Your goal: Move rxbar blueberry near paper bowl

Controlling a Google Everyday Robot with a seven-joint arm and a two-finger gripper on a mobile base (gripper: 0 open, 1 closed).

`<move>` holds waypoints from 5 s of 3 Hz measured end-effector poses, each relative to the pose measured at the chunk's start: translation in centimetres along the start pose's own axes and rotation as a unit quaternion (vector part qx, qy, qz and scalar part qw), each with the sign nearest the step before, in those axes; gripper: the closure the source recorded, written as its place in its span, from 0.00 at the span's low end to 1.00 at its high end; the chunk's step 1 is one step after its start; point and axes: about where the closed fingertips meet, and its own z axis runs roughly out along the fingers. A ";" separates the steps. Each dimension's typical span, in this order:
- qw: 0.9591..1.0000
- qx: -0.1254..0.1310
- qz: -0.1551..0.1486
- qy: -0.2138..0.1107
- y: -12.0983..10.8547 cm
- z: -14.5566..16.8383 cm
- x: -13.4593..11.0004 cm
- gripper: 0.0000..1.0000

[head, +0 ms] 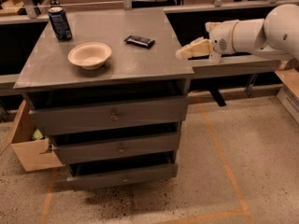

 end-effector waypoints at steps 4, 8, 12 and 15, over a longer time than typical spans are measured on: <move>0.999 -0.029 0.002 0.017 -3.5 11.4 0.7 0.00; 0.997 -0.068 -0.020 0.019 -2.6 19.3 -1.1 0.00; 0.995 -0.092 0.016 0.016 -1.4 22.9 0.3 0.36; 0.992 -0.126 0.001 0.018 0.5 22.8 -0.1 0.80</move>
Offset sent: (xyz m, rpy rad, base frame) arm 0.0968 0.0367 -0.0364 0.0078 0.0594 0.0289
